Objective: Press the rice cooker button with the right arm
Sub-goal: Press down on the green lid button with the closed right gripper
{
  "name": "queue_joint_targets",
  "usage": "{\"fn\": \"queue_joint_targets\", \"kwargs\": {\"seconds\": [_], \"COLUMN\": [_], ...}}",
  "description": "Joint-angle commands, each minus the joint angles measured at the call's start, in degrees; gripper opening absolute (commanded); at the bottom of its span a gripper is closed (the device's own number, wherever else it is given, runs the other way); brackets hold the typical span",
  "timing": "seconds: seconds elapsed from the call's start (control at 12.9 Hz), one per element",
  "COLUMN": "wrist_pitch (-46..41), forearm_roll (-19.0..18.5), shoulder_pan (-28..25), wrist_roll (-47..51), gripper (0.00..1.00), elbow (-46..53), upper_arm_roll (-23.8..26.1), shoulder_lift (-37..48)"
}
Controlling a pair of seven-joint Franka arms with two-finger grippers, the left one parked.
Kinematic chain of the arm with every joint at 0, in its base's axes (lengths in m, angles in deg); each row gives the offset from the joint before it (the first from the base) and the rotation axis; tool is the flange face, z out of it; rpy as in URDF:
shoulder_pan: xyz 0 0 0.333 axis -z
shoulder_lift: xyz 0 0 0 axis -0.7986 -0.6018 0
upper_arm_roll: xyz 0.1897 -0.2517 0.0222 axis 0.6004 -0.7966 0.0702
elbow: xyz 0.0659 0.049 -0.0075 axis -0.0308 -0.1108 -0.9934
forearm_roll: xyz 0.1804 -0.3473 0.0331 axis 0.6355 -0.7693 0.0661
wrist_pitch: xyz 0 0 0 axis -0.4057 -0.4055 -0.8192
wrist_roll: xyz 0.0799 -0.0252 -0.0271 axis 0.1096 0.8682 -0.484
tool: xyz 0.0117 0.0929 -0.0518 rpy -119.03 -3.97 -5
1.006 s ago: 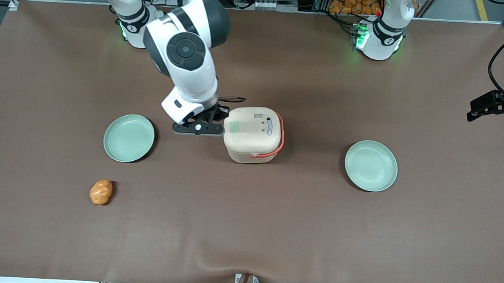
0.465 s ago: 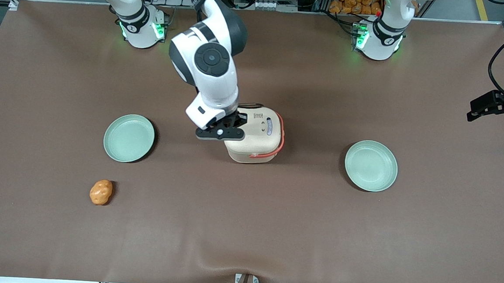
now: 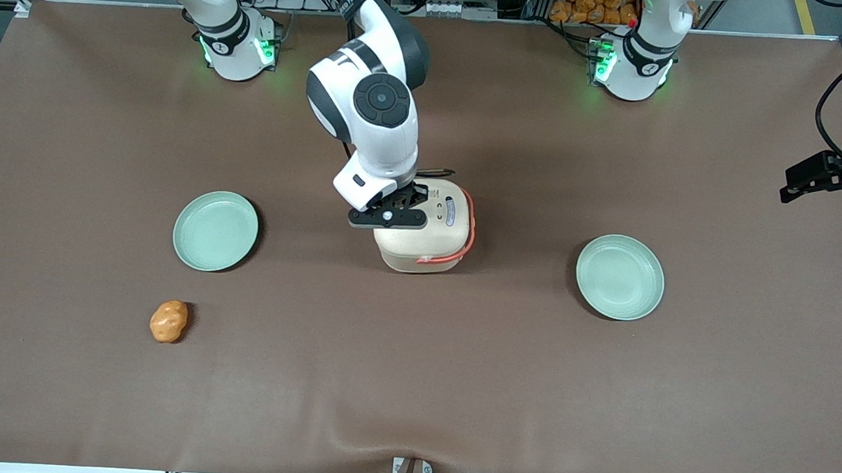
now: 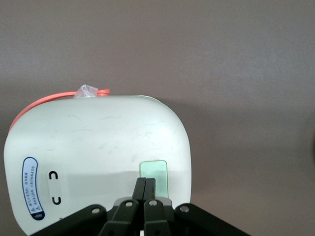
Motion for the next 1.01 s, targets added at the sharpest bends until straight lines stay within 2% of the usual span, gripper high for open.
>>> {"fn": "queue_joint_targets", "kwargs": {"seconds": [0.0, 0.93], "wrist_pitch": [-0.4, -0.5], "forearm_roll": [0.0, 0.0], "shoulder_pan": [-0.4, -0.9], "wrist_roll": [1.9, 3.5], "gripper": [0.0, 0.0], "elbow": [0.4, -0.1], "upper_arm_roll": [-0.5, -0.6], "shoulder_lift": [-0.5, -2.0]}}
